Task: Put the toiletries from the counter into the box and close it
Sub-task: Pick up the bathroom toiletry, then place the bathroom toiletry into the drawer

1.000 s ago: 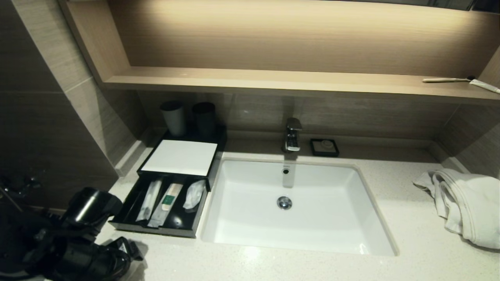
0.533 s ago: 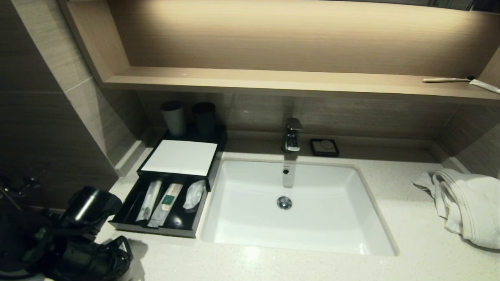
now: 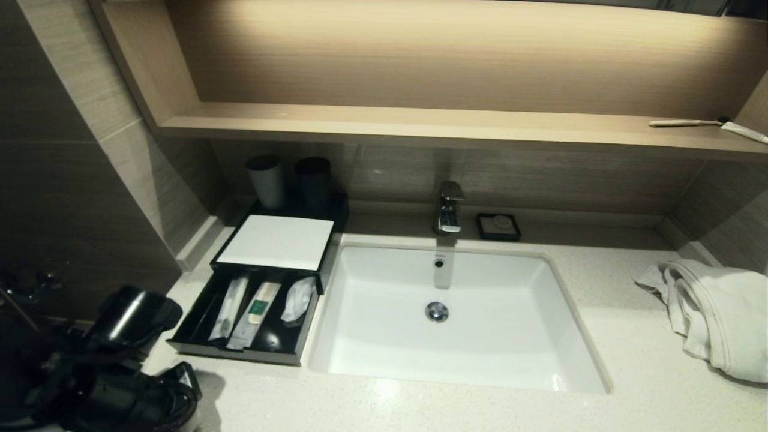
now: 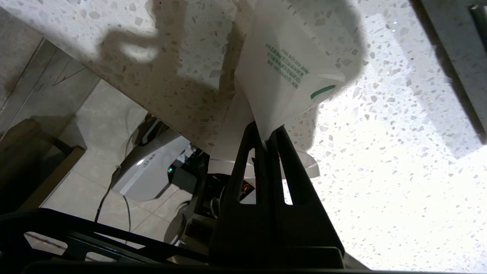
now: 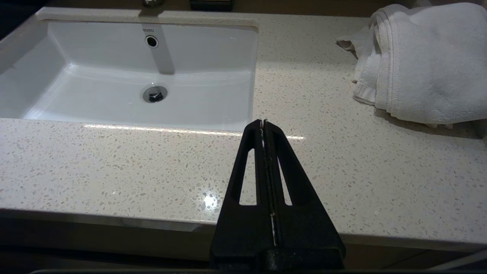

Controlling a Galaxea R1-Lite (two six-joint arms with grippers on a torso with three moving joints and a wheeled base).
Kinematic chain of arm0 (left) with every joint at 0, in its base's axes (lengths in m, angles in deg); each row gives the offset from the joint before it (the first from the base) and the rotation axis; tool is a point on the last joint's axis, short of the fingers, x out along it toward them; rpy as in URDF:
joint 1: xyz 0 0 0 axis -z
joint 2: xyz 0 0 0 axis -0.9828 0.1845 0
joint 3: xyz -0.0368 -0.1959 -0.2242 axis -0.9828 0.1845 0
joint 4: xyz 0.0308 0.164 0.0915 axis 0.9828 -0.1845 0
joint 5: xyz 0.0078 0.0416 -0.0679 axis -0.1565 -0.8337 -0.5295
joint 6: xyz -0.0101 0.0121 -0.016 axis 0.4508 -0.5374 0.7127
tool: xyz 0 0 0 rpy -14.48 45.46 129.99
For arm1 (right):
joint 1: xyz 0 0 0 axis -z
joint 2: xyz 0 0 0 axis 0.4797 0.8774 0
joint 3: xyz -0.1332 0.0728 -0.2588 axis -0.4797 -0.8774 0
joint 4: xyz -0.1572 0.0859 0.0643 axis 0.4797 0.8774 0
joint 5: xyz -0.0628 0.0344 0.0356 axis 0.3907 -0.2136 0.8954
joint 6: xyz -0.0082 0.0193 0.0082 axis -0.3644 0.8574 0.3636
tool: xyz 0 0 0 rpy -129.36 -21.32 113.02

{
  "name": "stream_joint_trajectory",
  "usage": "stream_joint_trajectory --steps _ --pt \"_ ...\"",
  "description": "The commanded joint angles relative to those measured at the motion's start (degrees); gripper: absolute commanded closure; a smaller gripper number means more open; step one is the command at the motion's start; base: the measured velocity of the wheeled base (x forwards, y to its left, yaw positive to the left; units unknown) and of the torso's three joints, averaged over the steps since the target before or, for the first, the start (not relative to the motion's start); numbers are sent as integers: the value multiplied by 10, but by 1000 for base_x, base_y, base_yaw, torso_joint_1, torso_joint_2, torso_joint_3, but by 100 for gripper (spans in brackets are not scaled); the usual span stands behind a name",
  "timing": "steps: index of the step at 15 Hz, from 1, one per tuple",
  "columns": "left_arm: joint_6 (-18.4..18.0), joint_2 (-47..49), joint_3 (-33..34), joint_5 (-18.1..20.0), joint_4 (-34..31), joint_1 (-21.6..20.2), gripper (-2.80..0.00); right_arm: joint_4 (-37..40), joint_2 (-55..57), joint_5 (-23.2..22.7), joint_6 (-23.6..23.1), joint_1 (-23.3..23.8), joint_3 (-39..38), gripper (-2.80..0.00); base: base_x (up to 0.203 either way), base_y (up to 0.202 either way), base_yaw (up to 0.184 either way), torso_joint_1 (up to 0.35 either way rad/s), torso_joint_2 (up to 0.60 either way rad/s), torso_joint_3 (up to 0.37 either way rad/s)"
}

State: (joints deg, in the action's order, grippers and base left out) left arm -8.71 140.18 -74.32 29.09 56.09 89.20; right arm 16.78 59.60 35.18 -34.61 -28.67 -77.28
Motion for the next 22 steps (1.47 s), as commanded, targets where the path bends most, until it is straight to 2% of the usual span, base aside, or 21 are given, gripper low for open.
stream_joint_trajectory --steps 1,6,11,17,22 --pt "3 -27 0 -2 -3 0 0 0 0 0 0 0 0 0 0 0 0 0 0 0" --pt "-22 -90 -28 -4 -40 1 0 0 0 0 0 0 0 0 0 0 0 0 0 0" --pt "-53 -101 -135 -4 -107 1 0 0 0 0 0 0 0 0 0 0 0 0 0 0" --pt "-96 1 -273 -4 -144 4 0 0 0 0 0 0 0 0 0 0 0 0 0 0" --pt "-106 85 -351 -4 -169 35 0 0 0 0 0 0 0 0 0 0 0 0 0 0"
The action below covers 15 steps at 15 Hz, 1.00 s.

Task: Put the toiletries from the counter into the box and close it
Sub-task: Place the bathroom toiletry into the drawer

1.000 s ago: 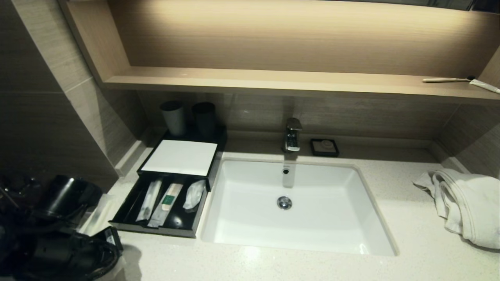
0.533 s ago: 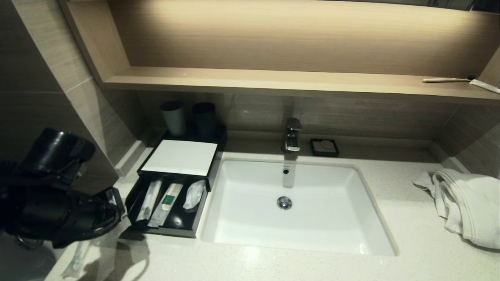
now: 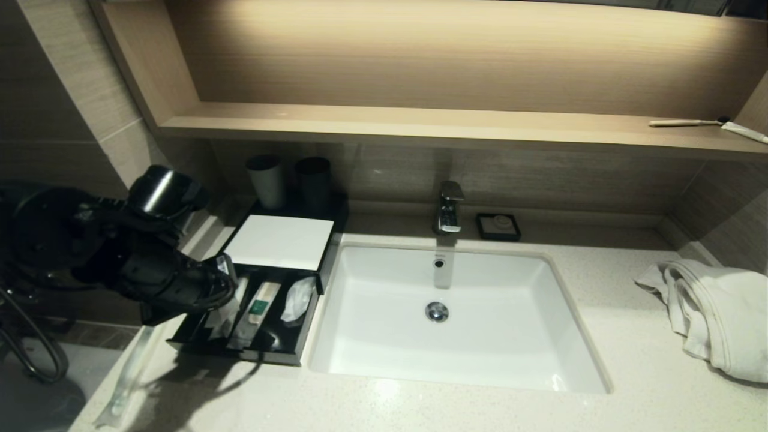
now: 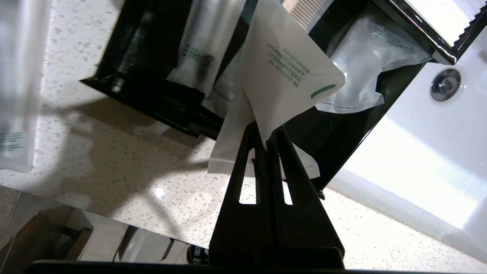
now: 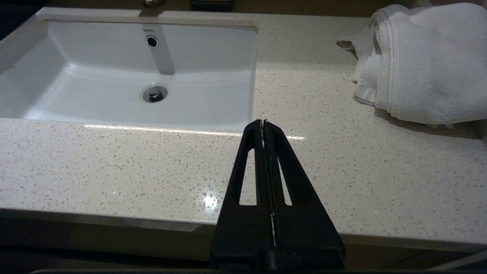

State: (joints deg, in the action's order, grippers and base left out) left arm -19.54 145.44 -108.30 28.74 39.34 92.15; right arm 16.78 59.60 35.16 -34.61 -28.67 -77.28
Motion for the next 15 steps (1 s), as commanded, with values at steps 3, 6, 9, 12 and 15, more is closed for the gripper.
stream_joint_trajectory --steps 3,6,9,12,15 --pt "-2 81 -40 0 -3 14 0 0 0 0 0 0 0 0 0 0 0 0 0 0" --pt "-17 103 -57 0 -4 21 0 0 0 0 0 0 0 0 0 0 0 0 0 0" --pt "-35 128 -80 0 -17 24 0 0 0 -1 0 0 0 0 0 0 0 0 0 0" --pt "-54 150 -126 0 -62 25 0 0 0 0 0 0 0 0 0 0 0 0 0 0" --pt "-77 170 -157 0 -80 25 0 0 0 0 0 1 0 0 0 0 0 0 0 0"
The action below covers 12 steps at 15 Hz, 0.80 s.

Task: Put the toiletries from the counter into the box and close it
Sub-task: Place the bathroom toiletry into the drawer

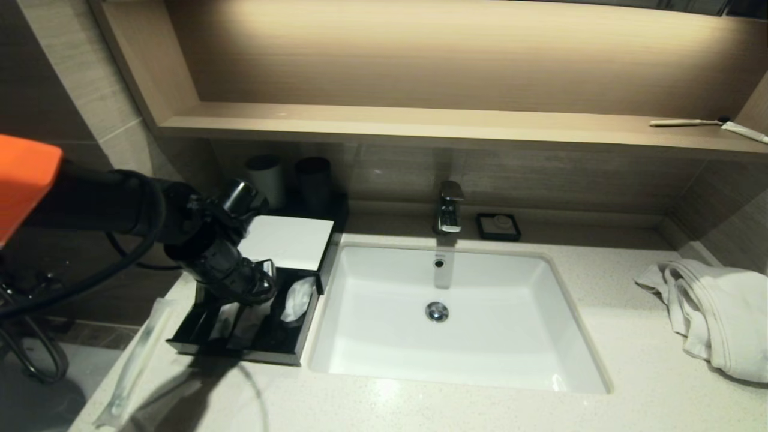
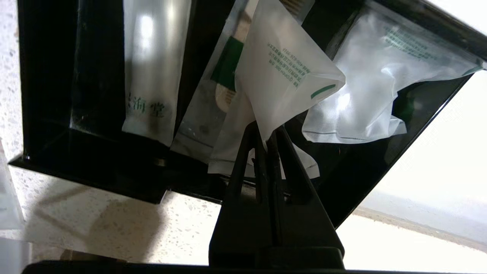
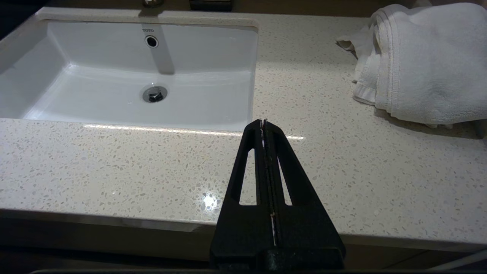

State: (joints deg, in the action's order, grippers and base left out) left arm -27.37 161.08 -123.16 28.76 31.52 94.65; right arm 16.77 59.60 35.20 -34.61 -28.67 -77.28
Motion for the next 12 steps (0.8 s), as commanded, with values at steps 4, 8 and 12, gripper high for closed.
stream_joint_trajectory --steps 4,8,12 --pt "-23 37 -45 -1 -19 1 0 0 0 0 0 0 0 0 0 0 0 0 0 0" --pt "-29 65 -82 -1 -30 2 0 0 0 -1 0 0 0 0 0 0 0 0 0 0" --pt "-35 86 -112 -1 -33 8 0 0 0 0 0 0 0 0 0 0 0 0 0 0"
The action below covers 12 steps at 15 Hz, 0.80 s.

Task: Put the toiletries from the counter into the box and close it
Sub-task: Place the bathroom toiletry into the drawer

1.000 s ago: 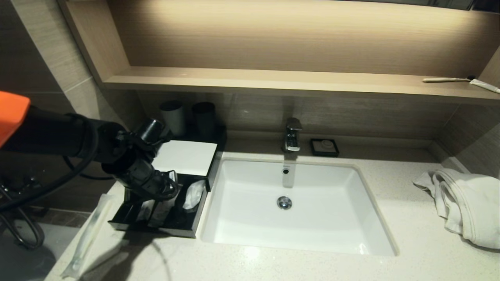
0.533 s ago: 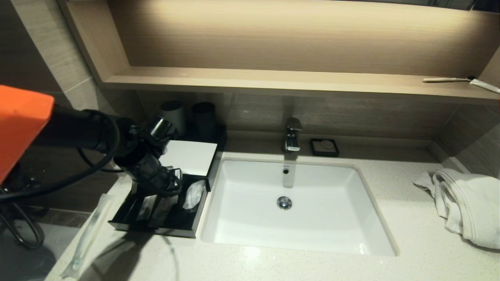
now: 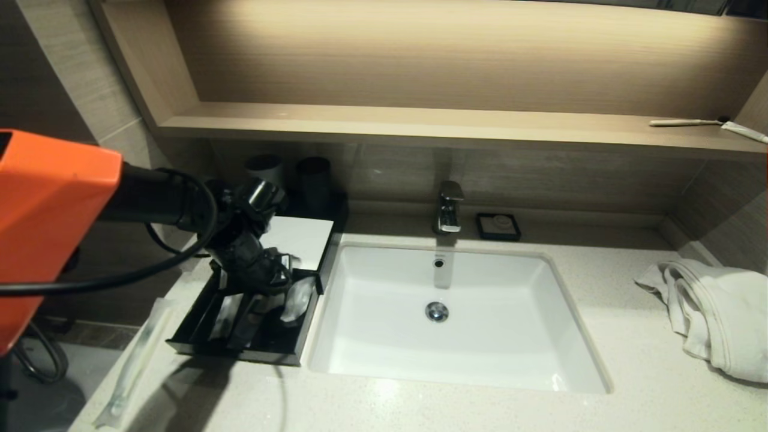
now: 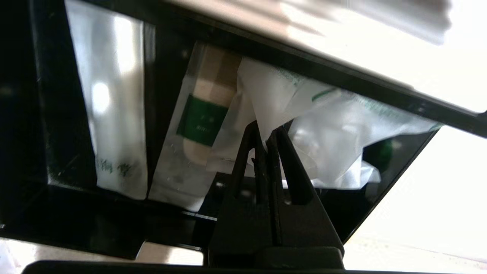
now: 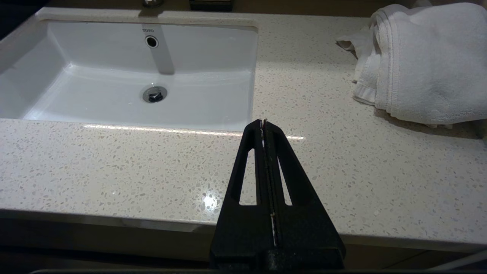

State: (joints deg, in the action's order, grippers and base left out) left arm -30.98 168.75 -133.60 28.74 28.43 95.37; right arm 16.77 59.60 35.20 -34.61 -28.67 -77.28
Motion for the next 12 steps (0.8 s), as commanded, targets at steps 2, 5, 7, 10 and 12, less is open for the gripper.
stream_joint_trajectory --steps 2,5,7,10,12 --pt "-3 17 -28 0 -20 1 0 0 0 0 0 0 0 0 0 0 0 0 0 0" --pt "-4 28 -46 0 -43 0 0 0 0 0 0 0 0 0 0 0 0 0 0 0" --pt "-8 31 -50 0 -57 0 0 0 0 0 0 0 0 0 0 0 0 0 0 0" --pt "-11 35 -52 0 -60 0 0 0 0 0 0 0 0 0 0 0 0 0 0 0" --pt "-11 42 -70 0 -66 0 0 0 0 0 0 0 0 0 0 0 0 0 0 0"
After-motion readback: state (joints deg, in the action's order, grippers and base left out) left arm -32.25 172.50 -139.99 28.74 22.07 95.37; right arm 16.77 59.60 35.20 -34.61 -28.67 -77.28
